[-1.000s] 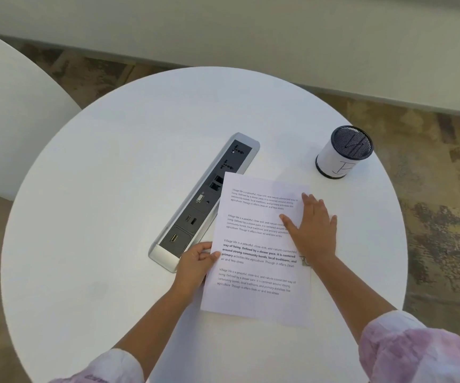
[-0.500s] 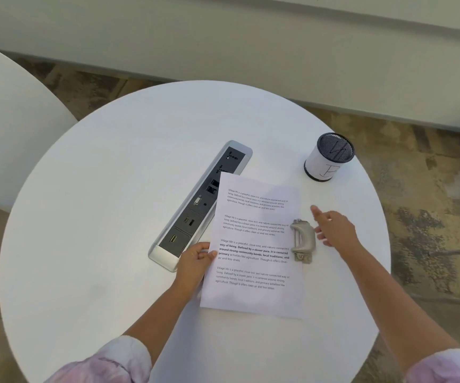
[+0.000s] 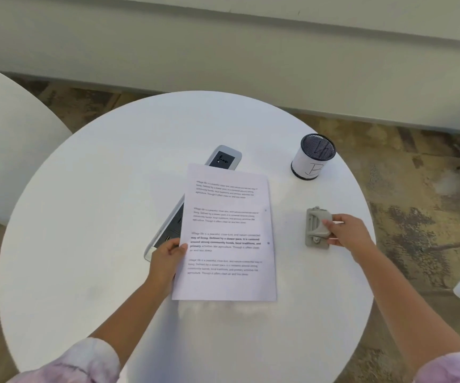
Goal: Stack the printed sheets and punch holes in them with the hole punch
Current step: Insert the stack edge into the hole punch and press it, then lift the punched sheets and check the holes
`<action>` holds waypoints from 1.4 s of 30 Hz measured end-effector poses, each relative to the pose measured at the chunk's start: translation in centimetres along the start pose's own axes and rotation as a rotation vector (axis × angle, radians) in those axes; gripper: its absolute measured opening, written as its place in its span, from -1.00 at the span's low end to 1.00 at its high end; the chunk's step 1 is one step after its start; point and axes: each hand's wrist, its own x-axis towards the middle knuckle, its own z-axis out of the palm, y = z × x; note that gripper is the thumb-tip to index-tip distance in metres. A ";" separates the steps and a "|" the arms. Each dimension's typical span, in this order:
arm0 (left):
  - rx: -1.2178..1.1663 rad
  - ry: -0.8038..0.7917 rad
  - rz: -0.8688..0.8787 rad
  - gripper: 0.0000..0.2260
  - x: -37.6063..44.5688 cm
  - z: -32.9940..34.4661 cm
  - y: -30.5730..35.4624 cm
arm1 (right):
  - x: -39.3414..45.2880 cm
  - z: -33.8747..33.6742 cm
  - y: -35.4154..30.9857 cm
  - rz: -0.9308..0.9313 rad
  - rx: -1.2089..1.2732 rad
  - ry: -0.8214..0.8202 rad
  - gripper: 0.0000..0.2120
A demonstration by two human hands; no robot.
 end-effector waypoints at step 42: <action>-0.041 0.070 0.035 -0.89 -0.1 -4.6 1.2 | -8.3 13.2 -1.6 -0.145 -0.141 -0.148 -0.61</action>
